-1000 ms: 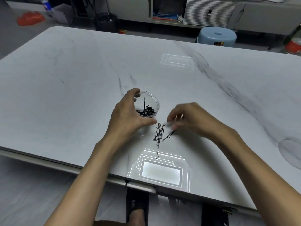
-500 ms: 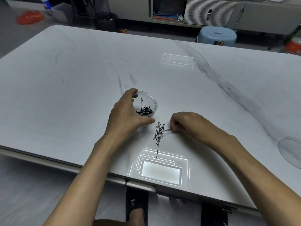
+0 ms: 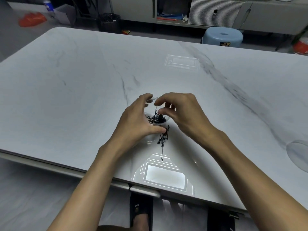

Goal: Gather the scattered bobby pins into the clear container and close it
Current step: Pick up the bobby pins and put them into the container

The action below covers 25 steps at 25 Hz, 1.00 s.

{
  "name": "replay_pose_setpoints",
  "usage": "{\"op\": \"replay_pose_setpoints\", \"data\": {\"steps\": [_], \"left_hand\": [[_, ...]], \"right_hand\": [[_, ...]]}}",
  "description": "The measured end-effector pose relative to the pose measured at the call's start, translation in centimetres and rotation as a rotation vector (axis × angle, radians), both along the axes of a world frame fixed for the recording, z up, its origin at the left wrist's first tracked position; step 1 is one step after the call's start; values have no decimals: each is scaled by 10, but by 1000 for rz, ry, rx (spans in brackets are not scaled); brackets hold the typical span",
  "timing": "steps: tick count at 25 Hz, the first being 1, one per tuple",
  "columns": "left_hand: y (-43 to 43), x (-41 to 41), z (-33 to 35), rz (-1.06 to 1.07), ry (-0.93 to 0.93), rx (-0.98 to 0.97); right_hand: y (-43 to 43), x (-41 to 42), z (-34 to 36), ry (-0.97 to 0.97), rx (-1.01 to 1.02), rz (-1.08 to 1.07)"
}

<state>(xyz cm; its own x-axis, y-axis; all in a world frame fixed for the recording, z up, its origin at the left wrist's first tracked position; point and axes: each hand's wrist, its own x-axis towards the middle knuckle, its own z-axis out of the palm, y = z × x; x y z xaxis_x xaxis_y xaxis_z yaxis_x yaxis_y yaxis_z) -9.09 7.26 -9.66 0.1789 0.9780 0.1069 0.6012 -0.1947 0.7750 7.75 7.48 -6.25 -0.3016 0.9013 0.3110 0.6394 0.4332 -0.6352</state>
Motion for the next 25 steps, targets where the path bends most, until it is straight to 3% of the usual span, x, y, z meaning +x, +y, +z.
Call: {"op": "replay_pose_setpoints", "data": {"steps": [3, 5, 9, 17, 25], "left_hand": [[2, -7, 0, 91, 0, 32], [4, -12, -1, 153, -17, 41], [6, -15, -4, 201, -36, 47], [6, -15, -6, 190, -35, 25], [6, -12, -4, 184, -40, 21]], "right_hand": [[5, 11, -5, 104, 58, -77], [8, 20, -13, 94, -54, -85], [1, 14, -41, -252, -213, 130], [0, 19, -47, -606, -95, 205], [-5, 32, -48, -439, -175, 112]]}}
